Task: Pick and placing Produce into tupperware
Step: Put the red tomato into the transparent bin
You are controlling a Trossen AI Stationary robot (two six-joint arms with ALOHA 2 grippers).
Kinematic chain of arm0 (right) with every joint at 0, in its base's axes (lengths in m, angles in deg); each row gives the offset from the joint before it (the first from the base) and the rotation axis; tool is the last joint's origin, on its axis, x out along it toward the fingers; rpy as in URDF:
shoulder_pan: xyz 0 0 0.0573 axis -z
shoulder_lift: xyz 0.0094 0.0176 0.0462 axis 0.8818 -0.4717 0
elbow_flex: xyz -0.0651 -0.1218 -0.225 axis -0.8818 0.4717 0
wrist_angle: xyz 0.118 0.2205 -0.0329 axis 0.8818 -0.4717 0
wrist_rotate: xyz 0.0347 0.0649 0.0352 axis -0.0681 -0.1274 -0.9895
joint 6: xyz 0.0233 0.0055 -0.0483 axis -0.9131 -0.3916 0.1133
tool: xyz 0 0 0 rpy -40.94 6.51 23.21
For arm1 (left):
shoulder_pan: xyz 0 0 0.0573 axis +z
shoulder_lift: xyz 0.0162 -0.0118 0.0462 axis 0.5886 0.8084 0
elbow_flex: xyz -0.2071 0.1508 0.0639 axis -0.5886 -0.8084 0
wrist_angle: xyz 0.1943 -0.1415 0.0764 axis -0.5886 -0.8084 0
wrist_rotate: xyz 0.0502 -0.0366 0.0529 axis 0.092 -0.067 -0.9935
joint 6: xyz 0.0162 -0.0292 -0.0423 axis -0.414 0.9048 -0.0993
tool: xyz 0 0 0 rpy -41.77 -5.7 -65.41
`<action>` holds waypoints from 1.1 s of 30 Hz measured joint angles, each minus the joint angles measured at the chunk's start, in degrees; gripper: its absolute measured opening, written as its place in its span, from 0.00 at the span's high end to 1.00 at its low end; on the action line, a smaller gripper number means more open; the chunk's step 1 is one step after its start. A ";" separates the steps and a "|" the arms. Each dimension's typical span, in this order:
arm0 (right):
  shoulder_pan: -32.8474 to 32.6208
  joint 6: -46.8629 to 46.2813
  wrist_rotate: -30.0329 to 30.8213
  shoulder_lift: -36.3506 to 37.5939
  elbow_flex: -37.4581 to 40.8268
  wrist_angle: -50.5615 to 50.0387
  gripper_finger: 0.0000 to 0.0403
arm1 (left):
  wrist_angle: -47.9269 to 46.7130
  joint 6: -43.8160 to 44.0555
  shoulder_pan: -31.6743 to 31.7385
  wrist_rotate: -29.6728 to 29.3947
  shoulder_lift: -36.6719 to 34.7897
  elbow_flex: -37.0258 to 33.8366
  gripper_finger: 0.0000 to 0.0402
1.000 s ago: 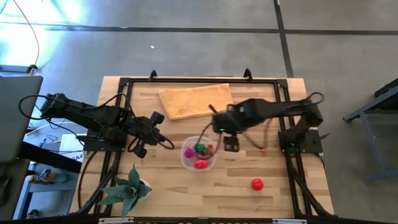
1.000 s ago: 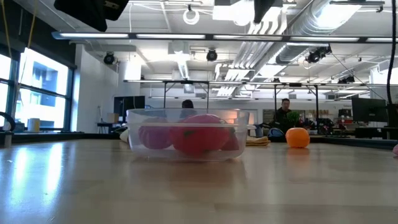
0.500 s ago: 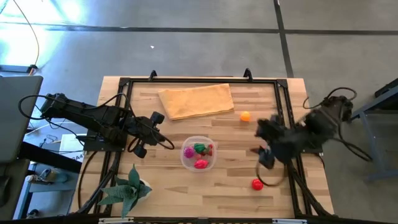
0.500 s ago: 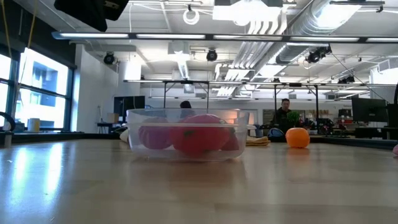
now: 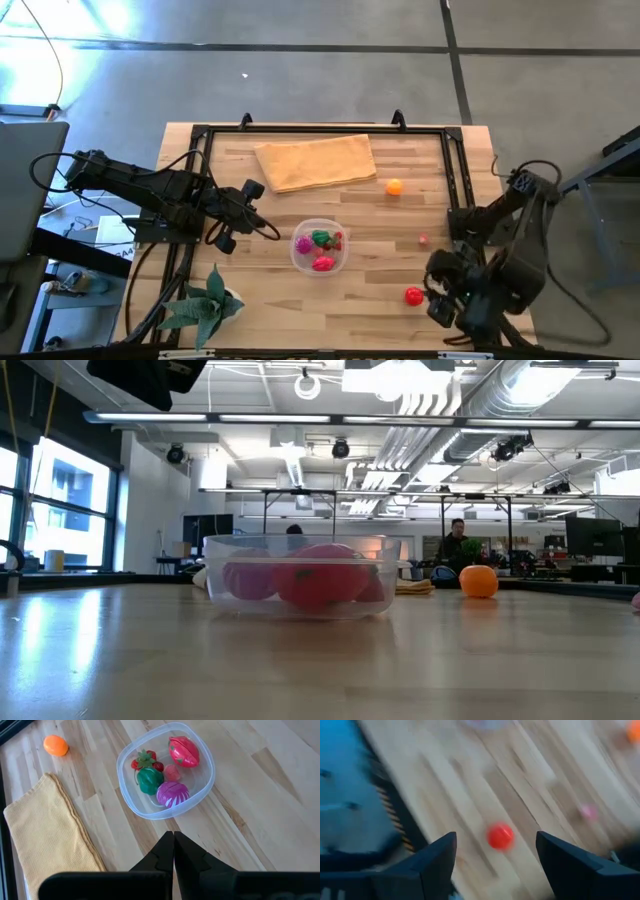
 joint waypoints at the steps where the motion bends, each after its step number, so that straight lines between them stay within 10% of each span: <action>1: -1.05 -2.48 -1.71 0.49 3.31 -0.11 0.35 | 0.00 0.00 0.00 0.00 0.02 0.00 0.99; 18: -1.02 -8.13 -12.40 11.24 40.11 28.72 0.38 | 0.02 0.00 0.00 0.00 0.02 0.00 0.99; 33: 5.99 1.75 -16.42 11.33 53.28 50.05 0.37 | 0.02 0.01 -0.02 0.00 0.01 0.00 0.99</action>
